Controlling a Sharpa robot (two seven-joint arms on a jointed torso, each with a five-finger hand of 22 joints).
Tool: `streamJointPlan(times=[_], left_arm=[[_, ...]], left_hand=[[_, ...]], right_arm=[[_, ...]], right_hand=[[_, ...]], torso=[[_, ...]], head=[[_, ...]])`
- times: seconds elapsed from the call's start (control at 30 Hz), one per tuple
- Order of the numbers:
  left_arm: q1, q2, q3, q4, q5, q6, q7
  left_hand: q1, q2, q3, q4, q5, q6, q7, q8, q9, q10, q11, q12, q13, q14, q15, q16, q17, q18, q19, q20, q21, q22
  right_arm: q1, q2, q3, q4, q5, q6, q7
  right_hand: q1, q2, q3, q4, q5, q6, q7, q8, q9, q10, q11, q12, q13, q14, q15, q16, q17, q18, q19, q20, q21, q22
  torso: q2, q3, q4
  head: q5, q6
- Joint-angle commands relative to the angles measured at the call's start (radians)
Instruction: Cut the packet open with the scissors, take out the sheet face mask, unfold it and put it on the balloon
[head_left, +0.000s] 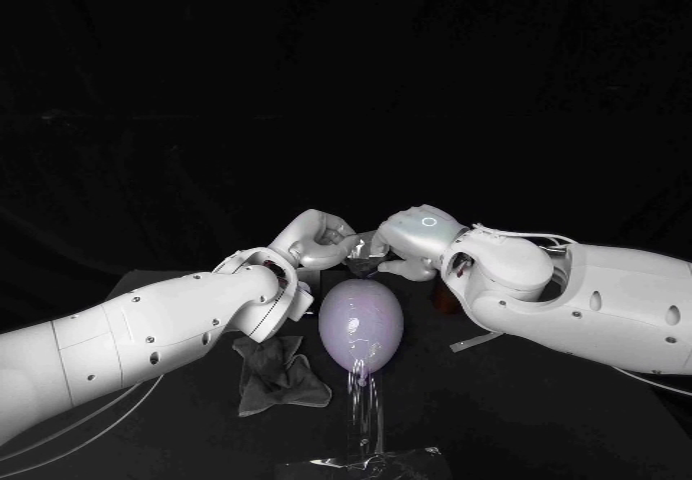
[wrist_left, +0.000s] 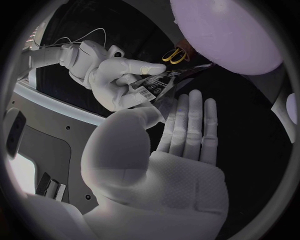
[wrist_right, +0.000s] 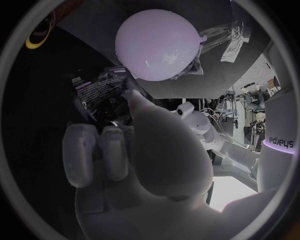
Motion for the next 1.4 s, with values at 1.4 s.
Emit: streamJointPlan(times=[1.4], left_arm=[[0.002,0.008,0.001,-0.022,-0.013,-0.005,0.009]], left_hand=[[0.027,0.017,-0.004,-0.002,0.005,0.002,0.0,0.006,0.027,0.002,-0.003,-0.005,0.0,0.001,-0.007,-0.005,0.001,0.021,-0.001,0.005,-0.003,0.0]], right_arm=[[0.005,-0.073,0.009,0.093,0.49,-0.323,0.217]], right_hand=[[-0.092,-0.096,0.058,0.03,0.006,0.027,0.005,0.007,-0.04,0.109,-0.007,0.007,0.265,0.107,-0.003,0.003,0.264,-0.01,0.058,-0.006,-0.003,0.238]], torso=[[0.0,-0.0005,0.0001]], head=[[-0.003,0.004]])
